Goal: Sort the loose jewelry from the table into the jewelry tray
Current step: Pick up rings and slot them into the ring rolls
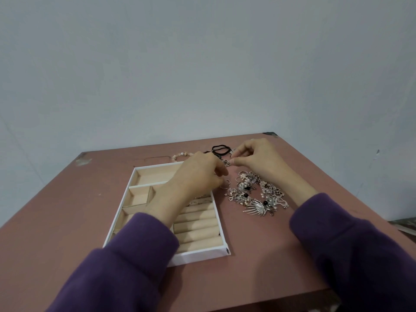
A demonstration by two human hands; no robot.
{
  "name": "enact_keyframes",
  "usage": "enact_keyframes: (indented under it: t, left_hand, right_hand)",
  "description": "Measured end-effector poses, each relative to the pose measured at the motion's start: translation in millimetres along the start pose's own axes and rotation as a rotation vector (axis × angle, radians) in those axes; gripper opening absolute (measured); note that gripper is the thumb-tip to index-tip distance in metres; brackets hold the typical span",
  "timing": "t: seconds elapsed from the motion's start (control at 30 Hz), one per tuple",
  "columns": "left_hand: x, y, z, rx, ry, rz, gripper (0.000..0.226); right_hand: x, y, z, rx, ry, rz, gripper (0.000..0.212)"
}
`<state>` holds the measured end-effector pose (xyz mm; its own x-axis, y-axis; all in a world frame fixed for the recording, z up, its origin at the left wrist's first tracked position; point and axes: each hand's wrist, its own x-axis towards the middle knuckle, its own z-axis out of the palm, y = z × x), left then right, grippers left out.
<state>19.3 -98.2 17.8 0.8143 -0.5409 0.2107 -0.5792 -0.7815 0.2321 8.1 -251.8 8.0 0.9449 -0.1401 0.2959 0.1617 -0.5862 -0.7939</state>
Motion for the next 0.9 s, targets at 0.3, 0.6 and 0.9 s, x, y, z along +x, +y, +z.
enact_keyframes:
  t: [0.3,0.6,0.9]
  left_hand:
    - [14,0,2,0.053,-0.089,0.047,0.025]
    - [24,0,-1,-0.131,-0.248,0.022,0.020]
    - [8,-5,-19,-0.244,-0.017,0.000,0.013]
  right_hand:
    - [1,0,1,-0.067,-0.001,-0.024,0.022]
    - [1,1,2,-0.063,0.022,-0.021,0.025]
    - [-4,-2,0,0.075,0.063,0.009,0.019]
